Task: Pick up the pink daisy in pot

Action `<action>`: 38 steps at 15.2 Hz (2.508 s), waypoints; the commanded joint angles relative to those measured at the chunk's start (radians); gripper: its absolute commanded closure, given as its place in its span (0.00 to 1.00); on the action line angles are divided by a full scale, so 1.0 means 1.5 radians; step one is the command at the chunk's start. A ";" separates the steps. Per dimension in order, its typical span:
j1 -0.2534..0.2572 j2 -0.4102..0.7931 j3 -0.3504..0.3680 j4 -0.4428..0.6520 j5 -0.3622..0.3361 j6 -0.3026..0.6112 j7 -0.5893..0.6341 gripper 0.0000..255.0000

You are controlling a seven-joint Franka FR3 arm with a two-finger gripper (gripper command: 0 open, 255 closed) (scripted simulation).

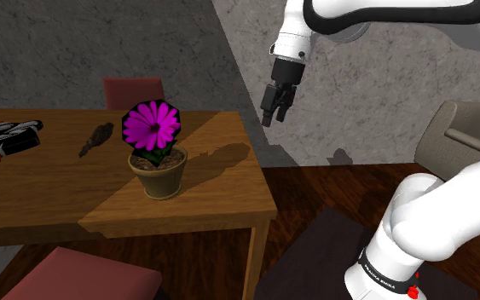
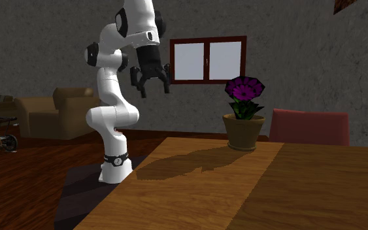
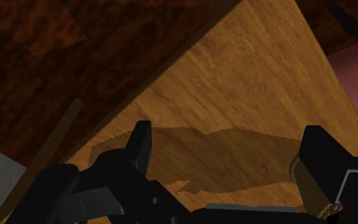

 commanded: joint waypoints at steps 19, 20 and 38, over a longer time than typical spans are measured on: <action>0.090 0.352 0.085 0.405 0.165 0.034 0.096 0.00; 0.091 0.359 0.086 0.415 0.167 0.033 0.098 0.00; 0.093 0.344 0.088 0.330 0.175 0.097 0.072 1.00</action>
